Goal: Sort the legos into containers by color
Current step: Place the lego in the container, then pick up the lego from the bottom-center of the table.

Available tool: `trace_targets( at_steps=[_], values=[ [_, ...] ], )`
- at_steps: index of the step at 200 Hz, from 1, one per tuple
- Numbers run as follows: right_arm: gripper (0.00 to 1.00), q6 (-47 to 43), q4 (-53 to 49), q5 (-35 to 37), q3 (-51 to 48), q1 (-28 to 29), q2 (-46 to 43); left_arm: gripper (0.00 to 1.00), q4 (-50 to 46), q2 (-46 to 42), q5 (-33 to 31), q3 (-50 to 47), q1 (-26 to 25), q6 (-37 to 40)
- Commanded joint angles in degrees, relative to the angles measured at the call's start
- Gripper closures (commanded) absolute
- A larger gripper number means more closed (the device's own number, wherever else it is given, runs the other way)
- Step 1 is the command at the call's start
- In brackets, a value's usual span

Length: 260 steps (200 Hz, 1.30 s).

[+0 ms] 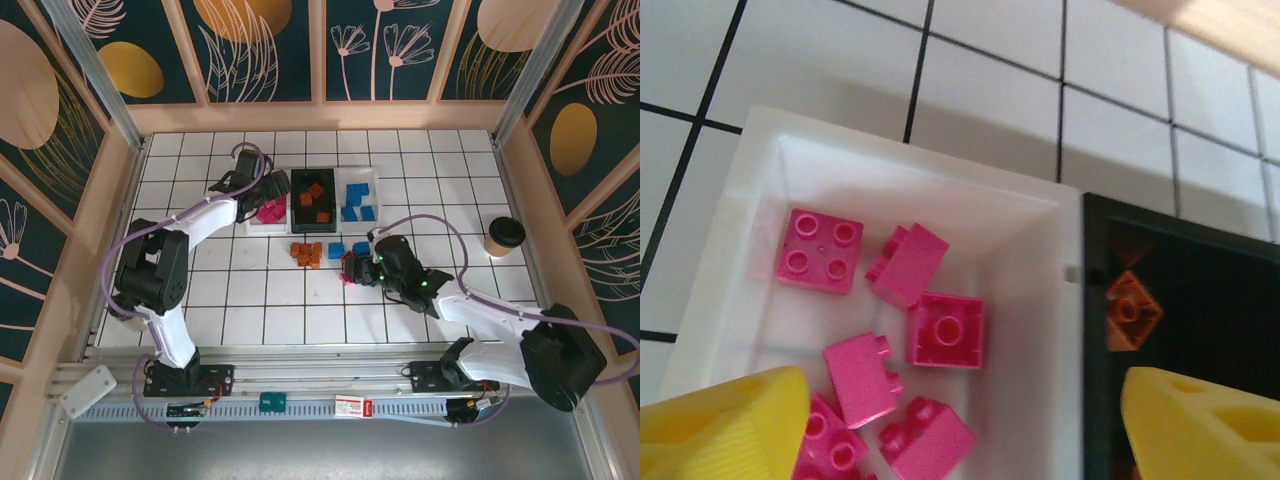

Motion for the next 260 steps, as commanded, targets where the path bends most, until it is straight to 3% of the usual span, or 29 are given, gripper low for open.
trace_targets(
  at_steps=[1,19,84,137,167,195,228,260],
  values=[
    [0.36,-1.9,0.2,-0.8,3.2,1.8,3.7,0.11,2.6,-10.1,3.6,-3.7,-0.2,-0.9],
    [0.36,-2.4,0.6,-0.6,4.7,3.1,7.3,0.02,4.2,-16.9,4.7,-9.4,-0.8,-1.4],
    [0.39,-3.0,-1.9,3.7,9.5,4.8,17.2,0.01,5.6,-38.2,5.7,-30.9,-2.9,-5.0],
    [0.42,-1.8,-5.0,7.7,11.8,12.2,20.6,0.01,4.3,-46.0,5.6,-37.7,-2.9,-5.8],
    [0.38,-0.9,-7.1,13.2,12.9,12.5,22.0,0.01,3.7,-46.4,5.6,-38.6,-2.9,-5.6],
    [0.39,-1.2,-7.4,12.7,13.7,12.8,24.9,0.01,3.6,-46.2,5.4,-38.9,-2.8,-5.6],
    [0.55,-1.7,-6.5,11.6,14.1,13.6,26.3,0.01,2.8,-46.9,3.9,-39.3,-2.9,-5.5],
    [0.69,-3.5,-4.9,10.2,15.3,14.2,22.2,0.01,0.9,-48.3,2.0,-39.9,-2.9,-5.1]
  ],
)
